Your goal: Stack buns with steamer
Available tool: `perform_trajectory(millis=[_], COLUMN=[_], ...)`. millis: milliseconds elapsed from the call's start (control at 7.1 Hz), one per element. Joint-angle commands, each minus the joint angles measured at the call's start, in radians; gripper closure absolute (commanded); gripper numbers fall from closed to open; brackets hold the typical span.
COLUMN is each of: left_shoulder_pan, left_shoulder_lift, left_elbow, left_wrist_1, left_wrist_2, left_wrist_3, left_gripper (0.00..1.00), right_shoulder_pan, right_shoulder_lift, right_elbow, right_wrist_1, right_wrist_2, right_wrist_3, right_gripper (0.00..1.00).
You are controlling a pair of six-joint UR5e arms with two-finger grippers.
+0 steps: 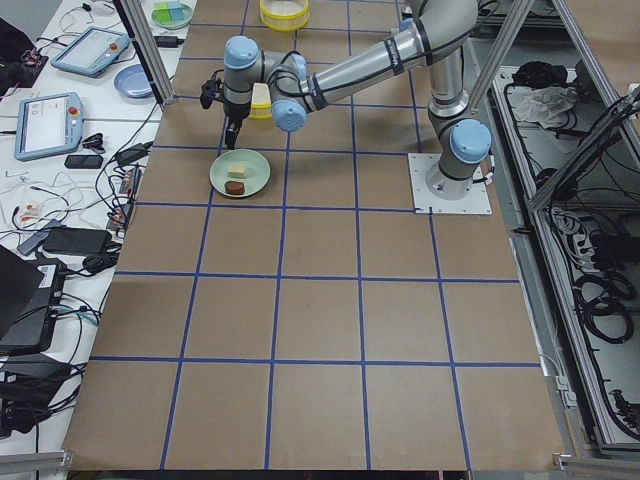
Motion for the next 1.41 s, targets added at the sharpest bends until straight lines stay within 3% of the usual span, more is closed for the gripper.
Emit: perform_trajectory(millis=[0, 282, 423, 563, 704, 845, 986, 1268], left_shoulder_pan=[0.008, 0.012, 0.012, 0.012, 0.012, 0.003, -0.035, -0.171], left_shoulder_lift=[-0.121, -0.175, -0.192, -0.194, -0.178, -0.155, -0.134, -0.091], left_elbow=[-0.002, -0.005, -0.005, -0.005, 0.004, 0.022, 0.056, 0.091], left_wrist_1=[0.100, 0.102, 0.102, 0.100, 0.100, 0.105, 0.105, 0.105], left_wrist_2=[-0.029, -0.021, -0.018, -0.018, -0.020, -0.034, -0.059, -0.100], left_wrist_3=[0.054, 0.129, 0.124, 0.126, 0.106, -0.020, -0.167, -0.447], left_gripper=[0.09, 0.15, 0.55, 1.00, 1.00, 1.00, 1.00, 1.00], right_shoulder_pan=[-0.072, -0.106, -0.106, -0.106, -0.106, -0.106, -0.106, -0.094], right_shoulder_lift=[0.145, 0.185, 0.194, 0.199, 0.196, 0.188, 0.178, 0.126], right_elbow=[0.002, 0.010, 0.015, 0.016, 0.015, 0.015, 0.015, 0.013], right_wrist_1=[-0.104, -0.121, -0.121, -0.118, -0.113, -0.107, -0.107, -0.066], right_wrist_2=[0.001, -0.002, -0.002, 0.001, 0.001, 0.001, 0.001, 0.001], right_wrist_3=[-0.058, -0.095, -0.095, -0.093, -0.093, -0.093, -0.093, -0.081], right_gripper=[0.02, 0.12, 0.36, 0.66, 0.84, 0.93, 0.98, 0.99])
